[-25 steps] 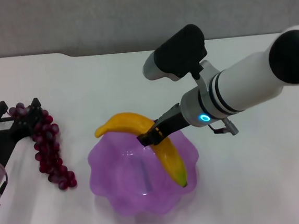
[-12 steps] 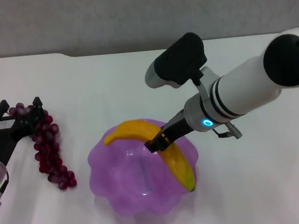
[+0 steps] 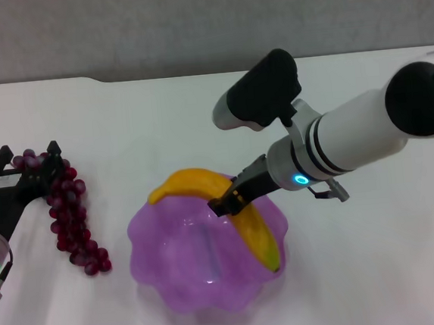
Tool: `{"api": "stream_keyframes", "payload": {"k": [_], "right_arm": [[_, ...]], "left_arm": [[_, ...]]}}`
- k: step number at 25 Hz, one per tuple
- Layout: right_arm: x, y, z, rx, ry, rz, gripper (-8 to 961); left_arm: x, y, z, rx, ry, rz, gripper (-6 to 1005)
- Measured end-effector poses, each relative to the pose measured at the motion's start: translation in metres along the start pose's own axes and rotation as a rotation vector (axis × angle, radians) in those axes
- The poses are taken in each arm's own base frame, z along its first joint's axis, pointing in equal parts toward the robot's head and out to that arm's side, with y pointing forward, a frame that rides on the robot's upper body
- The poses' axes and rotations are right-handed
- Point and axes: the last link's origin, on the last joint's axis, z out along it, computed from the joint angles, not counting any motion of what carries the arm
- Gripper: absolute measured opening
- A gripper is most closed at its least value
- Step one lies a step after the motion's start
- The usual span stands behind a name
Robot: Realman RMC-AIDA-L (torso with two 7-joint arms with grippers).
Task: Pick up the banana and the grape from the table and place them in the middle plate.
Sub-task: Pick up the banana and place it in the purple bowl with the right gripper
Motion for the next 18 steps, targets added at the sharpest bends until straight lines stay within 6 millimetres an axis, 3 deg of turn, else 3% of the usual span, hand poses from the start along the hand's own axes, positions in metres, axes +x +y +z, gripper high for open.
{"api": "stream_keyframes", "payload": {"k": [5, 13, 18], "right_arm": [[0.0065, -0.0068, 0.0024, 0.016, 0.012, 0.012, 522], [0.0062, -0.0015, 0.0071, 0.035, -0.014, -0.046, 527], [0.0057, 0.0001, 0.0083, 0.038, -0.022, -0.058, 724]], "left_arm": [[0.0000, 0.0002, 0.0001, 0.000, 0.000, -0.001, 884], [-0.0001, 0.0000, 0.0000, 0.001, 0.000, -0.001, 884], [-0.0002, -0.0005, -0.0002, 0.003, 0.000, -0.001, 884]]}}
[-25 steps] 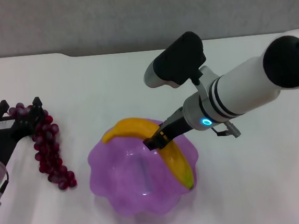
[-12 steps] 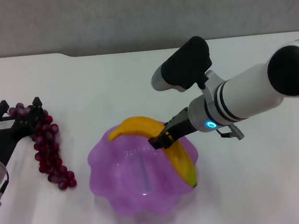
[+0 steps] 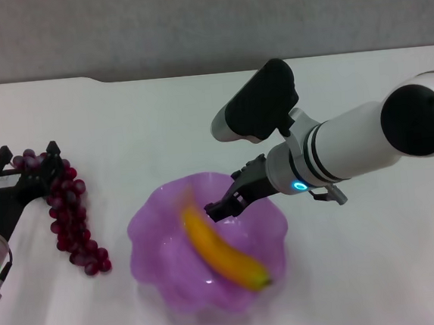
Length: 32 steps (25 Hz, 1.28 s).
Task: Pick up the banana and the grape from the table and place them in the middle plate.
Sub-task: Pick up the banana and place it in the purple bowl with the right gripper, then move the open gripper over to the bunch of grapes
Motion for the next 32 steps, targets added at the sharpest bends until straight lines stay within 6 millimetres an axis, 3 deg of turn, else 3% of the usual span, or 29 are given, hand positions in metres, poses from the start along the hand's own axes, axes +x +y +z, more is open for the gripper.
{"api": "stream_keyframes", "payload": {"k": [6, 13, 24, 32], "right_arm": [[-0.004, -0.001, 0.001, 0.027, -0.061, -0.015, 905], [0.008, -0.011, -0.005, 0.078, -0.173, 0.009, 899], [0.068, -0.050, -0.019, 0.288, -0.298, 0.123, 893], [0.087, -0.059, -0.030, 0.436, -0.396, 0.086, 888]], "left_arm": [[-0.001, -0.001, -0.001, 0.003, -0.003, -0.001, 884], [-0.003, -0.003, -0.003, 0.009, -0.007, -0.002, 884], [-0.004, -0.005, -0.005, 0.014, -0.012, 0.000, 884], [-0.005, -0.006, -0.006, 0.018, -0.018, 0.000, 885]]}}
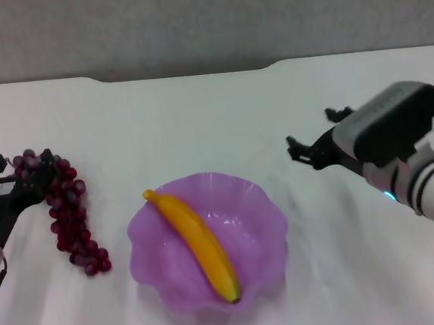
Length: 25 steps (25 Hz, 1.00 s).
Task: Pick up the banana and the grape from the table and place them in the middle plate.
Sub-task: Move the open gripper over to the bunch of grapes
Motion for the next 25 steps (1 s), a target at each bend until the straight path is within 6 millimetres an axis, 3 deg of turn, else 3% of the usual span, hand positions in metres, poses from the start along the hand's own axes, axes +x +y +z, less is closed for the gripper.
{"api": "stream_keyframes", "payload": {"k": [11, 18, 25], "right_arm": [[0.024, -0.004, -0.029, 0.184, -0.260, -0.059, 881], [0.041, -0.028, -0.054, 0.256, -0.424, -0.007, 879], [0.059, -0.051, -0.064, 0.281, -0.431, 0.174, 876]], "left_arm": [[0.000, 0.003, 0.001, -0.005, 0.000, -0.002, 885], [0.000, 0.005, 0.002, -0.011, 0.001, -0.002, 885], [0.002, 0.008, 0.004, -0.021, 0.005, -0.004, 885]]}}
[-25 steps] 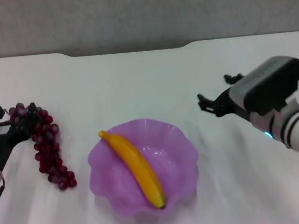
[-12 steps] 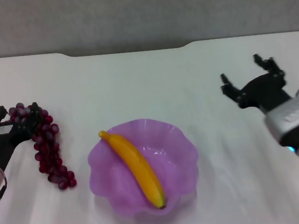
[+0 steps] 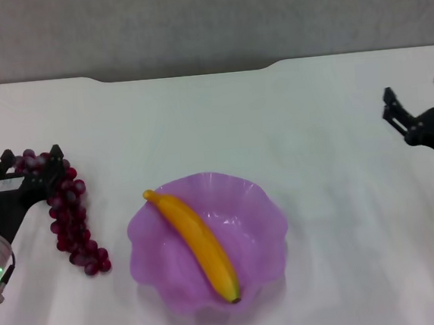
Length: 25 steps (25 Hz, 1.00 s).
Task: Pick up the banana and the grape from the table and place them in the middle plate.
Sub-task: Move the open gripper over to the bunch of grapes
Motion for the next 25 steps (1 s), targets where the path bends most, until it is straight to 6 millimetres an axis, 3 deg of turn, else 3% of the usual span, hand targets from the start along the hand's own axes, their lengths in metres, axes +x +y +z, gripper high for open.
{"api": "stream_keyframes", "payload": {"k": [7, 16, 25], "right_arm": [[0.008, -0.018, -0.003, 0.059, 0.036, 0.106, 873], [0.021, -0.027, -0.002, 0.066, 0.132, 0.052, 870], [0.029, -0.028, -0.006, 0.053, 0.182, 0.036, 866]], "left_arm": [[0.002, 0.005, 0.004, -0.018, 0.004, -0.004, 885], [0.006, 0.011, 0.008, -0.038, 0.016, -0.016, 885], [0.036, 0.047, 0.033, -0.154, 0.040, 0.012, 885]]}}
